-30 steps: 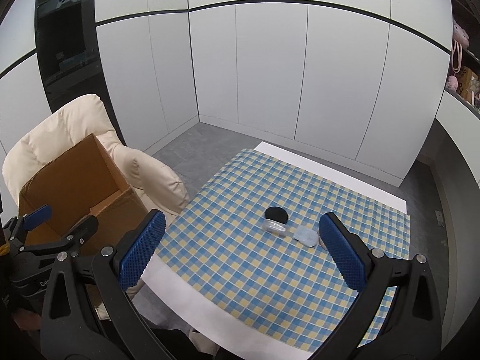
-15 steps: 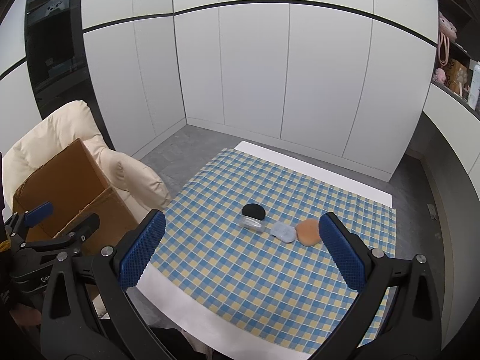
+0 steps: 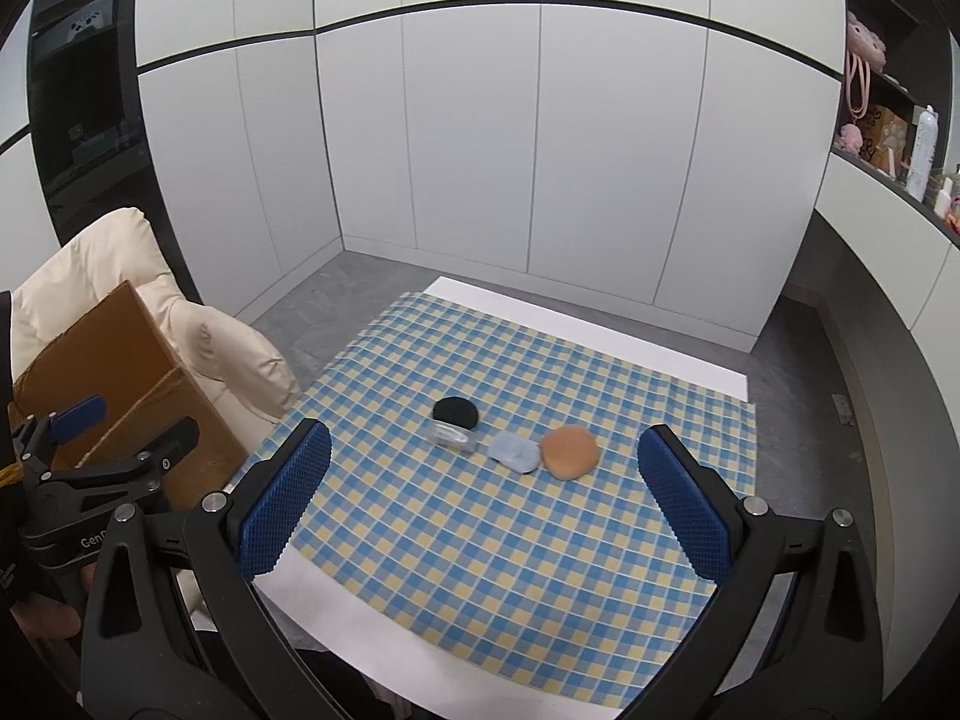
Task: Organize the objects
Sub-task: 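Withdraw both tools from the box back toward the checked cloth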
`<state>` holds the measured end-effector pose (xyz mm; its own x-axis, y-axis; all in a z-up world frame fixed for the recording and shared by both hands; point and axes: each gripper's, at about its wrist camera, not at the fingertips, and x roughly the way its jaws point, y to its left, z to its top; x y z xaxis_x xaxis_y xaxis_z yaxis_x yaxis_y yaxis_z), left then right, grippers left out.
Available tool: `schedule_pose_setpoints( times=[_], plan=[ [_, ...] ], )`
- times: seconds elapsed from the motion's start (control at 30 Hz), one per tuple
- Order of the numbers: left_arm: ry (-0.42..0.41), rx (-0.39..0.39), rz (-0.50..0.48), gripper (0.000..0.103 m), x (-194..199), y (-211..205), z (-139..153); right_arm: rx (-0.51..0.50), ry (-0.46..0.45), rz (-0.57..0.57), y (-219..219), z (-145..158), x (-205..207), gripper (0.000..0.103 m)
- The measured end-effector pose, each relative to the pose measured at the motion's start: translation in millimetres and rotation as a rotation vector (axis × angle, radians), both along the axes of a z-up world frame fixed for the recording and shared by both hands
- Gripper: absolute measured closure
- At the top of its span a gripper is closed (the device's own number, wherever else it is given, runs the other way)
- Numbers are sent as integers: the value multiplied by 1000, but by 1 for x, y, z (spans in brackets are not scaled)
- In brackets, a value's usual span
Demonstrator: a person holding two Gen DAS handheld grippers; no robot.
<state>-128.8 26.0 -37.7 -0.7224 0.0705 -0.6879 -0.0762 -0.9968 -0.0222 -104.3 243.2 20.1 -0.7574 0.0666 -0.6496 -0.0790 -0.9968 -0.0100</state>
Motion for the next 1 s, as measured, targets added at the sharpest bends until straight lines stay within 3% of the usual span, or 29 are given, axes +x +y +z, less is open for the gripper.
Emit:
schedule_pose_setpoints(
  times=[0.3,0.47,0.6,1.0],
  plan=[
    [3,6,-59,0,1,26,0,-7,17,-63,28,-1,11,0],
    [5,14,-85,0,0,37,2,50,-4,-110,38,-5,13,0],
    [6,13,-104,0,0,46,1,9,-31,-94,48,-8,14,0],
    [-14,-3,-165,1,1,75,-2,12,-48,-105,74,-12,29,0]
  ],
)
